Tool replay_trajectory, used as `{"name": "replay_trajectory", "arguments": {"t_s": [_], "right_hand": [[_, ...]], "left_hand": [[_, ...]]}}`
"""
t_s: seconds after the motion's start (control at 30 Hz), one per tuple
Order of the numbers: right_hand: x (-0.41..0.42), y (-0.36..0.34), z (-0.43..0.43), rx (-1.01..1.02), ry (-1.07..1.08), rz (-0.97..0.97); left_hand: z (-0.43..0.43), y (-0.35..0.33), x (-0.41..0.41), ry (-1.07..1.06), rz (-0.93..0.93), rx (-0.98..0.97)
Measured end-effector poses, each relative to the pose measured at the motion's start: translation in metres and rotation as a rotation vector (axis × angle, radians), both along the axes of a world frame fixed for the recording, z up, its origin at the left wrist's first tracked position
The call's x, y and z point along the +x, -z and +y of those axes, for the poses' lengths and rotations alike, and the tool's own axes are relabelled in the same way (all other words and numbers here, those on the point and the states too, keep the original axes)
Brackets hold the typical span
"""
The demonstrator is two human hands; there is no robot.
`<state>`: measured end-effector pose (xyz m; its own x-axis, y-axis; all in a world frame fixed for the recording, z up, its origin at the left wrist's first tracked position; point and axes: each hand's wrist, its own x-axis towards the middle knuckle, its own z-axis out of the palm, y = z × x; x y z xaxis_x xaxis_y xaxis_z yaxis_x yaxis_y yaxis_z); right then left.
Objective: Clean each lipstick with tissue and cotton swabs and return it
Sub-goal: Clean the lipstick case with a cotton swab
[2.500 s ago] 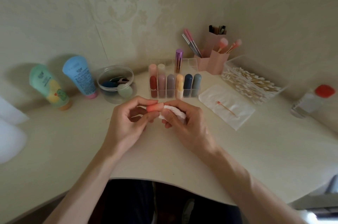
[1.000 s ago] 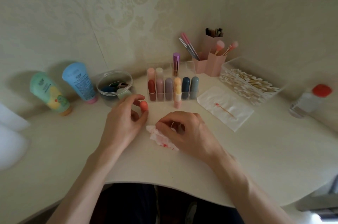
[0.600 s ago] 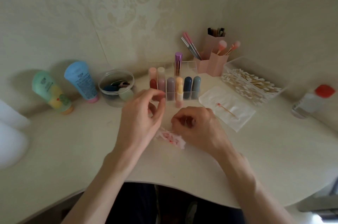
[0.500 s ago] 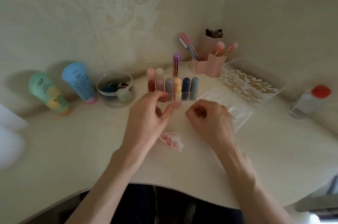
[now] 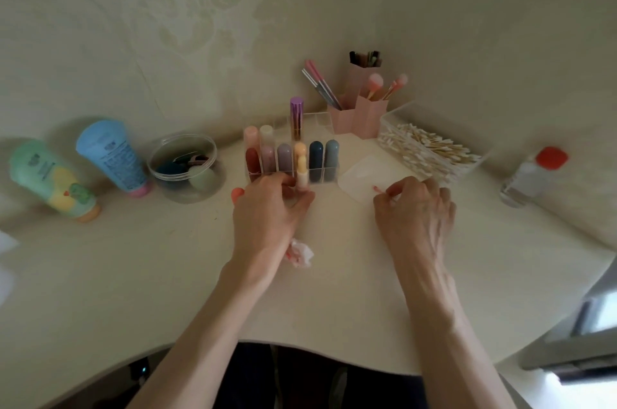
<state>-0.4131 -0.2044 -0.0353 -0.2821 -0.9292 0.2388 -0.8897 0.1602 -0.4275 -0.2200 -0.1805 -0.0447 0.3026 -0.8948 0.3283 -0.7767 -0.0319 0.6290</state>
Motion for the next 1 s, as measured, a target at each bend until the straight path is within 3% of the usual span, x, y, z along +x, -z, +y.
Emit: {"name": "replay_trajectory", "arguments": {"t_s": [0.17,0.27,0.33,0.43,0.47,0.7,1.0], "right_hand": [[0.001,0.007,-0.003,-0.042,-0.027,0.017],[0.002,0.010,-0.006,-0.137,-0.108,-0.057],[0.003,0.007,-0.008,-0.238,-0.207,-0.285],[0.015,-0.007,-0.004,-0.289,-0.439,-0.802],[0.020,-0.012,-0.002,-0.308,-0.532,-0.868],[0.039,-0.012,0.014,-0.271,-0.920,-0.857],[0.043,-0.004,0.016,-0.155,-0.978,-0.789]], "left_hand": [[-0.001,-0.003,-0.002,0.003,-0.009,-0.034],[0.003,-0.012,0.000,0.034,0.083,-0.027],[0.008,-0.020,0.005,0.081,0.210,0.011],[0.016,-0.029,0.018,0.246,0.466,0.071],[0.020,-0.031,0.023,0.297,0.510,0.092],[0.044,-0.027,0.047,0.417,0.729,0.113],[0.052,-0.016,0.047,0.470,0.796,0.082]]}}
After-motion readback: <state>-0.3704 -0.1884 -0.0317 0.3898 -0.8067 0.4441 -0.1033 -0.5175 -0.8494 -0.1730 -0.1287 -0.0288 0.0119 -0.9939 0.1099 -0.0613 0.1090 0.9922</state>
